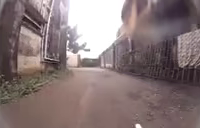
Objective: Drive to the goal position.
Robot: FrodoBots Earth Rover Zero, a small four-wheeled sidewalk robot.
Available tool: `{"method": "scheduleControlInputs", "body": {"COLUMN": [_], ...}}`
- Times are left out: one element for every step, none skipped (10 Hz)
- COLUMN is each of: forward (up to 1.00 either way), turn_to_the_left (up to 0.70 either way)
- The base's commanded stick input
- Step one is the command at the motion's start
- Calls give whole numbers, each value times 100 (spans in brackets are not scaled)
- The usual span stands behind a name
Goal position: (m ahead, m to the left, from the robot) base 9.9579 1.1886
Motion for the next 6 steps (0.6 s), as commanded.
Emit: {"method": "scheduleControlInputs", "body": {"forward": [70,70,70,70,70,70], "turn_to_the_left": [0,0,0,0,0,0]}}
